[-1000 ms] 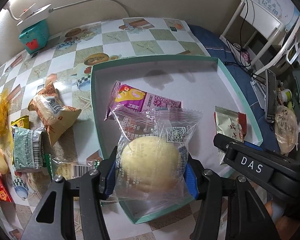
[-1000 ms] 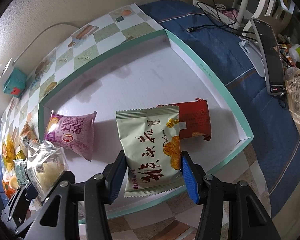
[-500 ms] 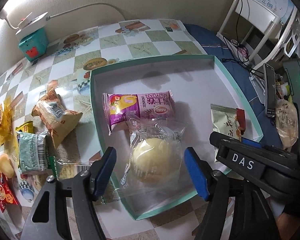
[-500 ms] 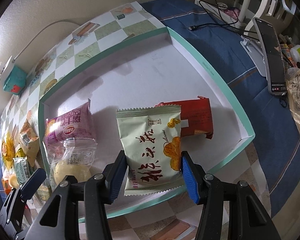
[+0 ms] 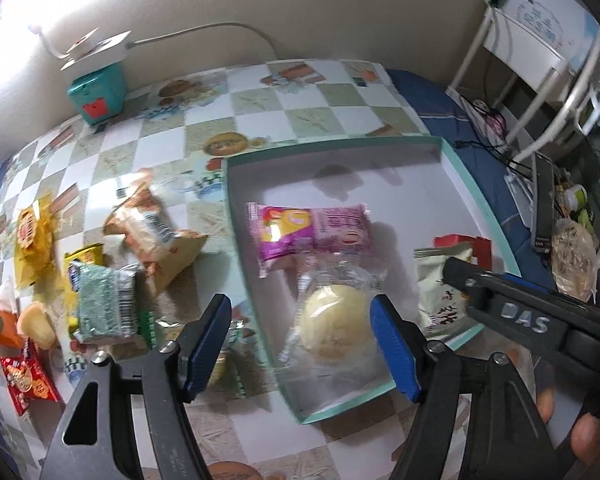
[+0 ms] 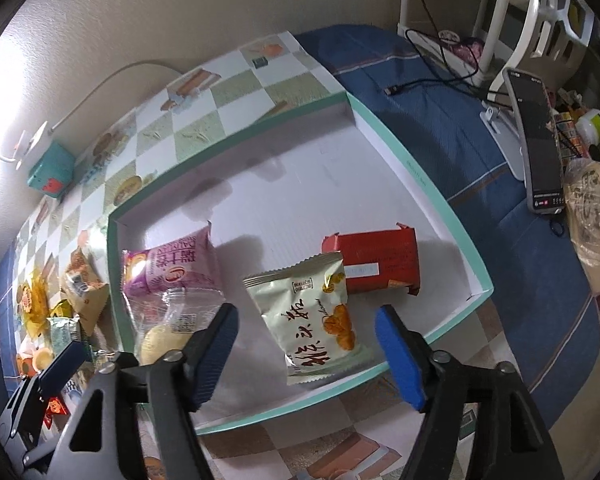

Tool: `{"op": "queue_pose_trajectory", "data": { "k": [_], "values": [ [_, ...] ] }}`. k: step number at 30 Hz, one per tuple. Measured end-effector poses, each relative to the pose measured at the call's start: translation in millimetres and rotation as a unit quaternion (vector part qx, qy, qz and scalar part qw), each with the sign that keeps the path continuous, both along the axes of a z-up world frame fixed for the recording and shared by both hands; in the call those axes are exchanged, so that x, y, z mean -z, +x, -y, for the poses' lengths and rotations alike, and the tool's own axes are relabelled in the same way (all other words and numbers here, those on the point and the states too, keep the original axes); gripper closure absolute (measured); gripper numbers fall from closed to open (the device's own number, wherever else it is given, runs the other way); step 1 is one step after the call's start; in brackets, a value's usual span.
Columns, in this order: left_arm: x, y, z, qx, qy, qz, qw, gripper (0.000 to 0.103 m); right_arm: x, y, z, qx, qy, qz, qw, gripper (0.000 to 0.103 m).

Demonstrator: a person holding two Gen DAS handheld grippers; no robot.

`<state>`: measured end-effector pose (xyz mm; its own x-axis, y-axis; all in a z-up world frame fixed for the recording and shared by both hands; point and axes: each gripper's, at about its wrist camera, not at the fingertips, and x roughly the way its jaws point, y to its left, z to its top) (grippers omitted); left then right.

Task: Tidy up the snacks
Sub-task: 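Open both tools, releasing bun and cookie pack in the tray, then move both tools back toward the remaining snacks on the tablecloth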

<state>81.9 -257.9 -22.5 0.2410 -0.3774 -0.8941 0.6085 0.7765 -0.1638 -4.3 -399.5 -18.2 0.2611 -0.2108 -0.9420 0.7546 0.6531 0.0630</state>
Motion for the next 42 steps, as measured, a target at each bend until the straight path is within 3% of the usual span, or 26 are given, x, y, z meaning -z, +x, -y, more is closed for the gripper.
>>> {"op": "queue_pose_trajectory", "data": {
  "k": [3, 6, 8, 19, 26, 34, 42],
  "values": [
    [2.2, 9.8, -13.5, -0.029, 0.008, -0.007, 0.9995, 0.029, -3.0, 1.0, -2.0, -0.004, -0.002, 0.005, 1.000, 0.014],
    [6.1, 21.8, -33.1, -0.074, 0.020, -0.012, 0.9970, 0.015, -0.3, 3.6, -4.9, -0.010, -0.004, 0.006, 1.000, 0.005],
    [7.6, 27.6, -42.9, -0.093, 0.019, -0.016, 0.9954, 0.015, 1.0, 4.9, -7.0, -0.014, -0.005, 0.007, 1.000, 0.000],
    [8.4, 60.1, -106.6, -0.185, 0.026, -0.011, 0.9824, 0.006, 6.9, 17.1, -24.2, -0.049, -0.018, -0.001, 0.999, 0.000],
    [-3.5, 77.7, -174.3, -0.262, 0.033, 0.015, 0.9642, 0.006, -7.2, 29.7, -47.7, -0.084, -0.024, 0.039, 0.995, 0.000],
    [-14.8, 85.3, -245.9, -0.315, 0.016, 0.020, 0.9488, 0.006, -27.9, 56.9, -90.6, -0.127, -0.012, 0.082, 0.988, 0.000],
    [-14.8, 94.5, -314.7, -0.383, 0.010, 0.015, 0.9237, 0.006, -23.4, 83.4, -130.7, -0.150, 0.012, 0.091, 0.984, 0.000]
  ]
}}
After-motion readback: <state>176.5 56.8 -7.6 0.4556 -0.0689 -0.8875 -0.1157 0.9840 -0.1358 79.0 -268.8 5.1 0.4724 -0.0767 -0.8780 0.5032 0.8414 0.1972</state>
